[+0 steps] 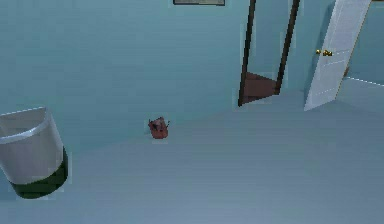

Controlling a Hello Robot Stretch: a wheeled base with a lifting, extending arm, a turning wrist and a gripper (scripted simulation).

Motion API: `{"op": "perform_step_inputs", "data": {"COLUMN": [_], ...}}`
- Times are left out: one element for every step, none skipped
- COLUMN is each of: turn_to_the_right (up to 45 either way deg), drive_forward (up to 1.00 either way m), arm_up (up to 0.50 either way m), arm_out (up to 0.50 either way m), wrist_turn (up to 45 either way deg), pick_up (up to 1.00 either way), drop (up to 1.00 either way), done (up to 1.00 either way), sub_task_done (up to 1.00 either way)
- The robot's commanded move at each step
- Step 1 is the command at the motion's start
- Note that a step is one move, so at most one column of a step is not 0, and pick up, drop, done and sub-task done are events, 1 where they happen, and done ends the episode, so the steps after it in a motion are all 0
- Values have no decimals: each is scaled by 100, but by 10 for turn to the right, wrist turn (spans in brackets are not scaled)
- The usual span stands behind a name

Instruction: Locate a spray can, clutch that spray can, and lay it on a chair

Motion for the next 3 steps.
{"op": "perform_step_inputs", "data": {"turn_to_the_right": [0, 0, 0], "drive_forward": [0, 0, 0], "arm_up": [0, -30, 0], "arm_out": [0, 0, 0], "wrist_turn": [30, 0, 0], "pick_up": [0, 0, 100], "drop": [0, 0, 0], "done": [0, 0, 0], "sub_task_done": [0, 0, 0]}}
